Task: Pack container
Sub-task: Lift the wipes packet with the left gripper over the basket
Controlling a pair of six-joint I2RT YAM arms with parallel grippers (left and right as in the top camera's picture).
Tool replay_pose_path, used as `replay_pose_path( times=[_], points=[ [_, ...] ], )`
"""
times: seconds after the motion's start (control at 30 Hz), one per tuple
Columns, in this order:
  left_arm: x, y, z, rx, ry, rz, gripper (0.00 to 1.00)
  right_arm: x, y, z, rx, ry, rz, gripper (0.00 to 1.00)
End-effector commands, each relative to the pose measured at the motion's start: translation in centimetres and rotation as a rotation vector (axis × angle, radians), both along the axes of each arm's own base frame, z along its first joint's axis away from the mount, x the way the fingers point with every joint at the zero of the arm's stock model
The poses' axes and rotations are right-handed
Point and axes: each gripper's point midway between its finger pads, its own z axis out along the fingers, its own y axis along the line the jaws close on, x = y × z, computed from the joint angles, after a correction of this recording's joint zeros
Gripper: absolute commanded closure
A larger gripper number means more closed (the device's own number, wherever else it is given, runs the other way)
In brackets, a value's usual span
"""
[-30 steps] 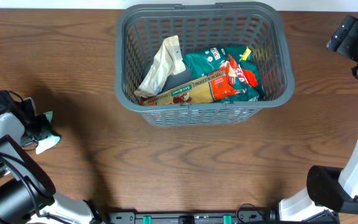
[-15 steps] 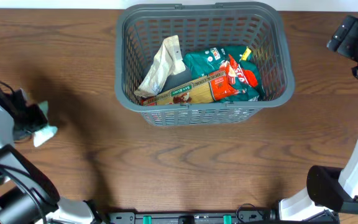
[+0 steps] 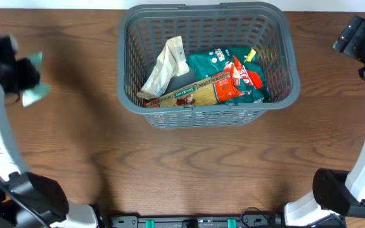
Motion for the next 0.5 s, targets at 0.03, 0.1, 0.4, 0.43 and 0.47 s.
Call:
replay_pose_path(
  times=[0.03,0.1,0.4,0.43,0.47],
  points=[
    [1.9,-3.3,6.5,0.036,-0.147,-0.084,0.94,-0.3,-0.2,0.5,-0.003,-0.018,-0.018,0.01],
    [2.5,-5.0,8.8,0.045,-0.195,-0.117,0.94,-0.3,-0.2,0.5,-0.004,-0.018,-0.018,0.01],
    [3.6,-16.9,16.1,-0.053,-0.403,-0.436,0.94,-0.3,-0.2,0.5,-0.003,-0.018,-0.018,0.01],
    [3.5,-17.9,16.4,-0.055,-0.412,-0.462,0.94,-0.3,-0.2,0.5,-0.003,-0.018,-0.018,0.01],
    [3.4,-19.1,16.8,-0.058,-0.422,-0.492,0.94,-0.3,-0.2,0.5,-0.003,-0.018,-0.018,0.01]
  ],
)
